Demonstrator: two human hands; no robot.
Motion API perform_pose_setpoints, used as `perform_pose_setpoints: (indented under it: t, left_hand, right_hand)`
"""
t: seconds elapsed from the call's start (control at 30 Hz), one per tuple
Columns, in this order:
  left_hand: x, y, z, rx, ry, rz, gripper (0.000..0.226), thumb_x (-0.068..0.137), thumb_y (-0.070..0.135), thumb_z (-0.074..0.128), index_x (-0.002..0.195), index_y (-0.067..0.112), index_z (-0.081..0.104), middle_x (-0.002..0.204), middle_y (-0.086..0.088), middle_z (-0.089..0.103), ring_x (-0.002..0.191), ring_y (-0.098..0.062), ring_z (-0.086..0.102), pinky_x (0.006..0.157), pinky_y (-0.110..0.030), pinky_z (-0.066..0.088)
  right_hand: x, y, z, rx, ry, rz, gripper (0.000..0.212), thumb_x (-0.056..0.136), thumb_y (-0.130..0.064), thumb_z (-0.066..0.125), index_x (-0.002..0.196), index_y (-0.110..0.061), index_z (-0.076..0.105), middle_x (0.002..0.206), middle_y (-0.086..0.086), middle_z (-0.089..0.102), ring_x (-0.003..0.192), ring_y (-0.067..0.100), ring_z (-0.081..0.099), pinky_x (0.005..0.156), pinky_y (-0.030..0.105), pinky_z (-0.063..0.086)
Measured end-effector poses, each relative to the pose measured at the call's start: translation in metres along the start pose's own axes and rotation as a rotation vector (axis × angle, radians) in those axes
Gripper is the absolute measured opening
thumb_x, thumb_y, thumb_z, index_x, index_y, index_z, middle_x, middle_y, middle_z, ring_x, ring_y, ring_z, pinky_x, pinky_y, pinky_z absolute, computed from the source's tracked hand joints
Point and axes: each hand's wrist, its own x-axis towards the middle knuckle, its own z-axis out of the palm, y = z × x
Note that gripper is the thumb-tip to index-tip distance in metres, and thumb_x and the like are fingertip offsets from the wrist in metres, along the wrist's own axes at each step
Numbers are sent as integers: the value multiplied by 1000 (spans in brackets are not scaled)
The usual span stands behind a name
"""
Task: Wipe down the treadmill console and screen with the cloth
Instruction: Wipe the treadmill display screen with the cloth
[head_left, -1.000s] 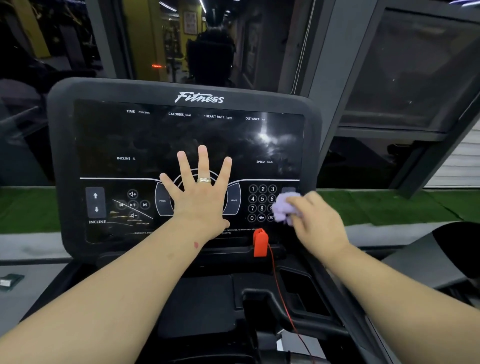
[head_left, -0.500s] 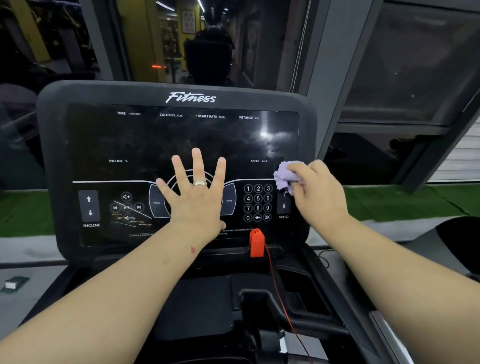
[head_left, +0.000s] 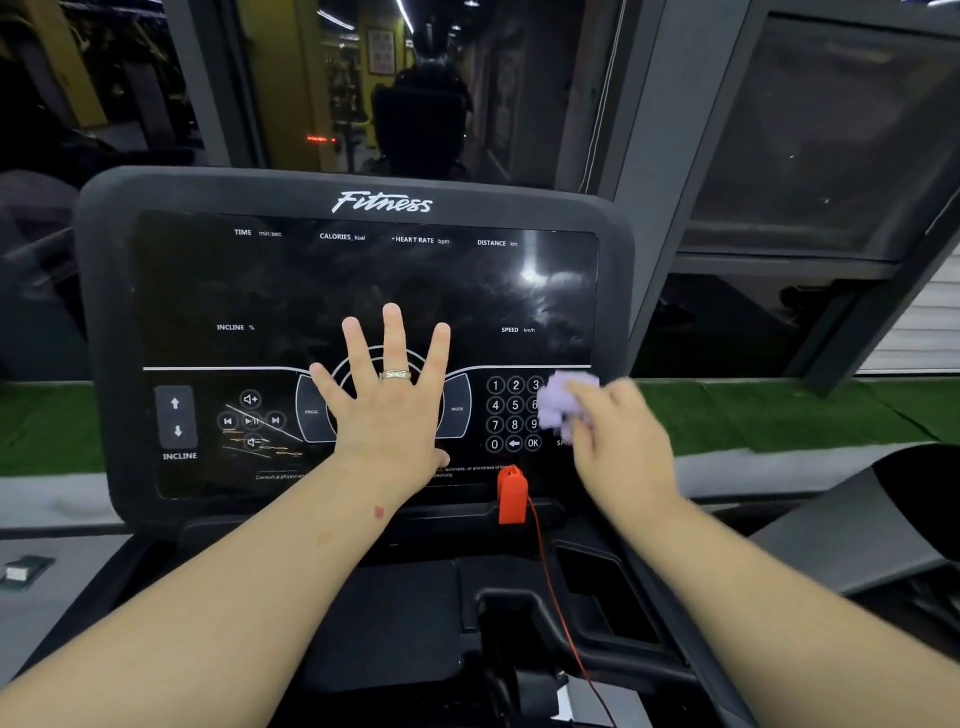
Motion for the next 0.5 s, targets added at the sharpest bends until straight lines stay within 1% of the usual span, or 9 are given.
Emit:
perform_pose_setpoints:
  t: [0.1,0.17,0.23,0.3,0.33,0.37,0.4,0.43,0.5]
  left_hand:
    - [1,1,-1,-4,0,3,149,67,61,86,149,36,-36,152,-16,-48,142,-54,-32,109,-81,10]
    - [1,2,-2,-1,-6,4,149,67,61,85,150,36,-36,152,-17,-48,142,-55,-32,109,-81,10]
    - [1,2,-2,1,-7,1,148,67,61,85,149,36,-36,153,-17,-47,142,-54,-32,109,-81,9]
    - [1,2,-3,0,-12,-8,148,68,61,85,149,37,-36,152,-16,-48,142,-54,-34,110,-81,8]
    - [0,2,-4,-1,-16,-10,148,68,61,85,149,37,-37,152,-16,-48,141,-54,-34,110,-81,8]
    - [0,2,-4,-2,-17,-11,148,68,61,85,148,37,-37,152,-16,-48,141,-54,-34,110,-81,8]
    - [0,2,-4,-3,-14,-12,148,68,61,85,149,37,-37,152,-16,-48,142,-54,-34,110,-81,8]
    - [0,2,-5,-1,-10,-12,148,67,62,85,149,37,-37,152,-16,-48,142,-53,-34,111,-80,8]
    - [-1,0,-6,5,-5,-8,147,68,63,83,149,37,-36,153,-15,-48,142,-53,-34,111,-79,8]
  right_hand:
    - [-39,6,3,25,-151,-131,43,82,-27,42,114,-23,70,87,5,49,65,31,56,50,35,49]
    - [-16,7,-7,6,-146,-167,39,81,-25,46,110,-28,72,86,3,48,65,30,56,54,32,44]
    - [25,6,-14,-3,-21,-24,32,85,-17,55,107,-33,72,89,2,48,71,28,55,59,31,41]
    - [58,0,-19,65,89,178,39,90,-12,57,118,-36,69,97,1,48,78,26,56,64,32,43]
    - [62,-8,-20,67,123,208,41,91,-10,56,121,-35,68,98,2,48,78,27,56,64,32,45]
    - [57,-15,-19,55,128,175,40,89,-7,57,118,-32,68,96,4,47,76,30,56,63,34,48]
    - [48,-19,-17,39,99,95,37,86,-5,59,111,-31,68,93,4,45,71,32,54,61,33,47]
    - [35,-22,-15,23,37,-9,35,83,-4,61,106,-30,67,91,3,43,68,32,53,59,32,45]
    - [20,-15,-16,-14,-126,-202,36,80,-8,61,107,-31,70,90,1,45,70,31,56,57,33,46]
